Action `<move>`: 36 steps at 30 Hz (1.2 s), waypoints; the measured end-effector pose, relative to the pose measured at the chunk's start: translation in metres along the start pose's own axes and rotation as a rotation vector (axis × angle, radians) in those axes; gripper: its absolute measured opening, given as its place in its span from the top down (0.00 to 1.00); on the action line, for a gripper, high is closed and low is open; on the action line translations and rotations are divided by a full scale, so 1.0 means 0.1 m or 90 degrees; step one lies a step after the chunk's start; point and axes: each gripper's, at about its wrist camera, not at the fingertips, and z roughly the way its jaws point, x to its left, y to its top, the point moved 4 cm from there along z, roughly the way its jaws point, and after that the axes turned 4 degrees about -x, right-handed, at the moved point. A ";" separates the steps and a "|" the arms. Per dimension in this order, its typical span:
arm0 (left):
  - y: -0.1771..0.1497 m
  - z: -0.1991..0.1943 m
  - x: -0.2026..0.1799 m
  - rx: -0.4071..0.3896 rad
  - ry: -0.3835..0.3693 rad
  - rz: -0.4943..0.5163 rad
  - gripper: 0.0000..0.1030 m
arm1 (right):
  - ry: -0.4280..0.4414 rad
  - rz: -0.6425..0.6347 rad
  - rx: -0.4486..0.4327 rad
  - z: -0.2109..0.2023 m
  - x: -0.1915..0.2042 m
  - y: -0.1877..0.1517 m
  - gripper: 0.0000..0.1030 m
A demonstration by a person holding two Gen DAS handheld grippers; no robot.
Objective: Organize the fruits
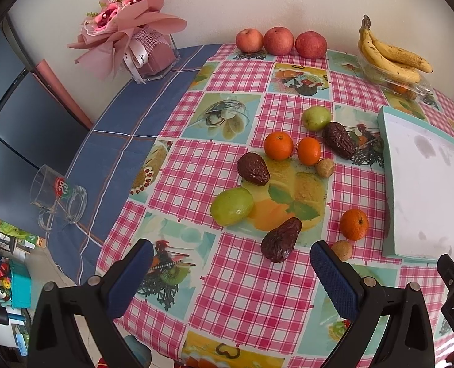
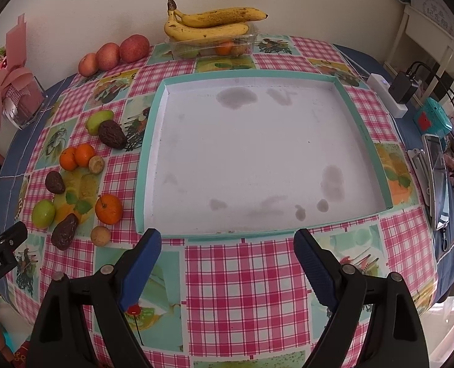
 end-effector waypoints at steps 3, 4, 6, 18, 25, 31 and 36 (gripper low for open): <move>0.00 -0.01 0.00 0.000 -0.001 -0.002 0.00 | 0.000 -0.001 0.001 0.00 0.00 0.00 0.14; 0.00 -0.01 0.00 0.000 -0.002 -0.003 0.00 | 0.000 -0.002 0.001 0.00 0.00 0.00 0.14; 0.00 -0.02 0.01 -0.001 -0.003 -0.003 0.00 | 0.000 -0.003 0.001 0.00 0.00 0.00 0.14; 0.01 -0.03 0.01 -0.001 -0.003 -0.004 0.00 | -0.001 -0.002 0.001 0.00 0.01 -0.01 0.14; 0.01 -0.03 0.00 -0.001 -0.003 -0.005 0.00 | 0.000 0.001 0.002 0.00 0.01 -0.01 0.14; 0.01 -0.03 0.00 -0.001 -0.003 -0.005 0.00 | 0.000 0.001 0.002 0.00 0.02 -0.01 0.14; 0.01 -0.06 0.00 -0.002 -0.007 -0.006 0.00 | 0.000 0.001 0.002 0.01 0.02 -0.01 0.14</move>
